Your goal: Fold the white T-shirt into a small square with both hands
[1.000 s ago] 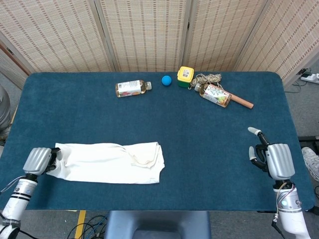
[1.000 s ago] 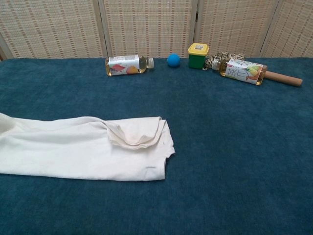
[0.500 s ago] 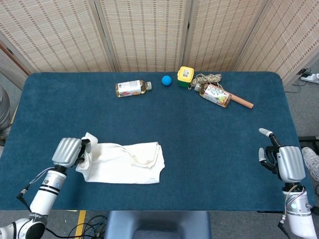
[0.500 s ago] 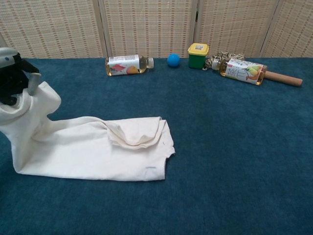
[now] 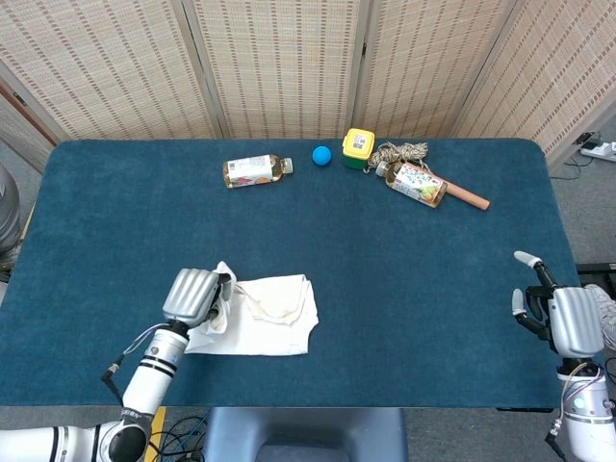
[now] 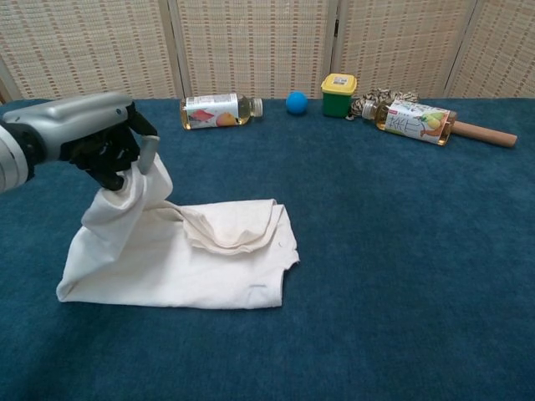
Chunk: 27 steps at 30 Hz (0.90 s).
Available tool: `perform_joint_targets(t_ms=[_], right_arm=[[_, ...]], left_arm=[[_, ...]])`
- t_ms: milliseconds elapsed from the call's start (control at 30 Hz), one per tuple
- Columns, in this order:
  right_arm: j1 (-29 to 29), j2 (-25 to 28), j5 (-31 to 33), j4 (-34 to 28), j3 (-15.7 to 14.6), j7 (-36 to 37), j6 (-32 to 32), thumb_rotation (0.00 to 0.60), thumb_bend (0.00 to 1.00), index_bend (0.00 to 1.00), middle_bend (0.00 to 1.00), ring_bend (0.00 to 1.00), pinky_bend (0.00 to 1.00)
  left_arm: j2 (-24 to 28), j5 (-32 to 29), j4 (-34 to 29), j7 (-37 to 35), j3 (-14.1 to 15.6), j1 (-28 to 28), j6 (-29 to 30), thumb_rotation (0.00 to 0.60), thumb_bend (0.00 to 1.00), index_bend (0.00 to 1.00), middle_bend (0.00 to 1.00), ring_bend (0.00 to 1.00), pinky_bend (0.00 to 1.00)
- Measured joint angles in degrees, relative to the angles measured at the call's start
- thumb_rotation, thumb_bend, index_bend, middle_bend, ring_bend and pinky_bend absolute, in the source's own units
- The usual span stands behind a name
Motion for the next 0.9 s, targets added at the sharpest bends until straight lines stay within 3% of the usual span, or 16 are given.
perform_joint_targets(t_ms=[367,900], right_arm=[[-0.68,0.61,0.37,-0.04,0.25,0.32,0.33,0.600,0.53,0.21,0.94,0.95,1.00],[-1.48,0.79,1.09,0.87,0.20,1.43,-0.11,0.600,0.53,0.21,0.94,0.95,1.00]], left_arm=[[-7.69,-4.75,-0.16,7.41,-2.60,-5.40,4.77,0.600,0.58,0.68,0.87,0.81,0.89],[-19.02,-8.62,6.59,16.53,-1.51,-11.81,7.76,0.600,0.57,0.65,0.86,0.80,0.89]])
